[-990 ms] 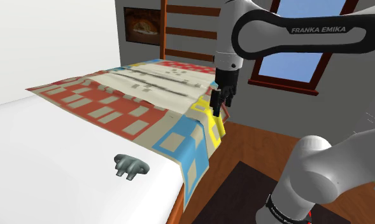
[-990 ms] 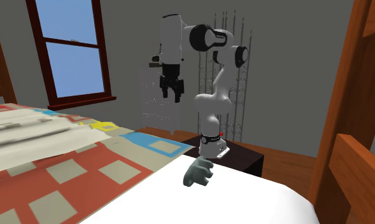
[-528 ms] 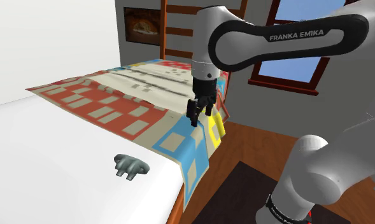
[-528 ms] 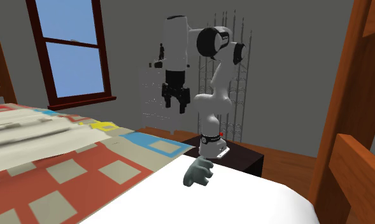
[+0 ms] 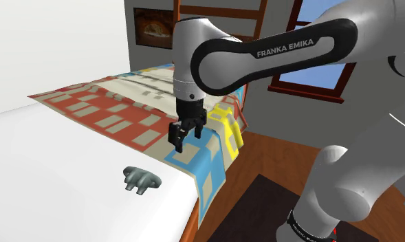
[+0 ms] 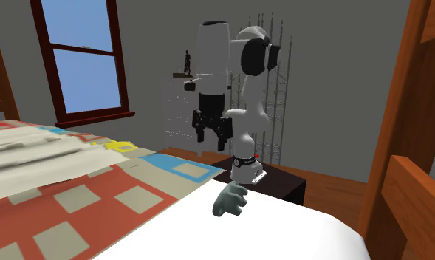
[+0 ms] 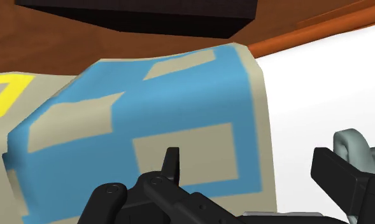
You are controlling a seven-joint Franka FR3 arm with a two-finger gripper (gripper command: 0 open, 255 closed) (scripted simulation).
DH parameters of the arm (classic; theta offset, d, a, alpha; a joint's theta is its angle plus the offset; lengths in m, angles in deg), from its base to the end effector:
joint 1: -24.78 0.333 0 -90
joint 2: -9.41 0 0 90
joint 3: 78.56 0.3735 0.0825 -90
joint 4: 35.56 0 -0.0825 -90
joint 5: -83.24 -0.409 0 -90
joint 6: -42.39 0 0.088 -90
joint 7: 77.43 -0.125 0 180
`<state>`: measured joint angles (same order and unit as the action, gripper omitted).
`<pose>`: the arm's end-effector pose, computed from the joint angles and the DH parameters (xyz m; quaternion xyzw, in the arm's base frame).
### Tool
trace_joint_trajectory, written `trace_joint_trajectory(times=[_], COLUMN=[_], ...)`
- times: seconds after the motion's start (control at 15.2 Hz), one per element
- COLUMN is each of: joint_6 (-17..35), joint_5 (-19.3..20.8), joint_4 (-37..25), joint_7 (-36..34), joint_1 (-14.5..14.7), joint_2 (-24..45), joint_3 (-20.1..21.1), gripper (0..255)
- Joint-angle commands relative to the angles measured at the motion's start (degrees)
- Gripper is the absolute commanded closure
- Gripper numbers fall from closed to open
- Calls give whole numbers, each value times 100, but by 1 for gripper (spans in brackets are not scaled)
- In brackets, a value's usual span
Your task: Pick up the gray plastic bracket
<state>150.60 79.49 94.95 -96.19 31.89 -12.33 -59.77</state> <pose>0.3903 0.2106 0.5211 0.9987 0.0399 -0.0018 0.0318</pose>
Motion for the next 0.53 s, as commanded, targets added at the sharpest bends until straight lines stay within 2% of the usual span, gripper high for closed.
trace_joint_trajectory(times=[0.0,0.46], joint_6=[168,632], joint_5=[13,360], joint_4=[-179,-1075], joint_7=[-182,-960], joint_1=[38,198], joint_2=[310,1606], joint_3=[160,720], gripper=[0,0])
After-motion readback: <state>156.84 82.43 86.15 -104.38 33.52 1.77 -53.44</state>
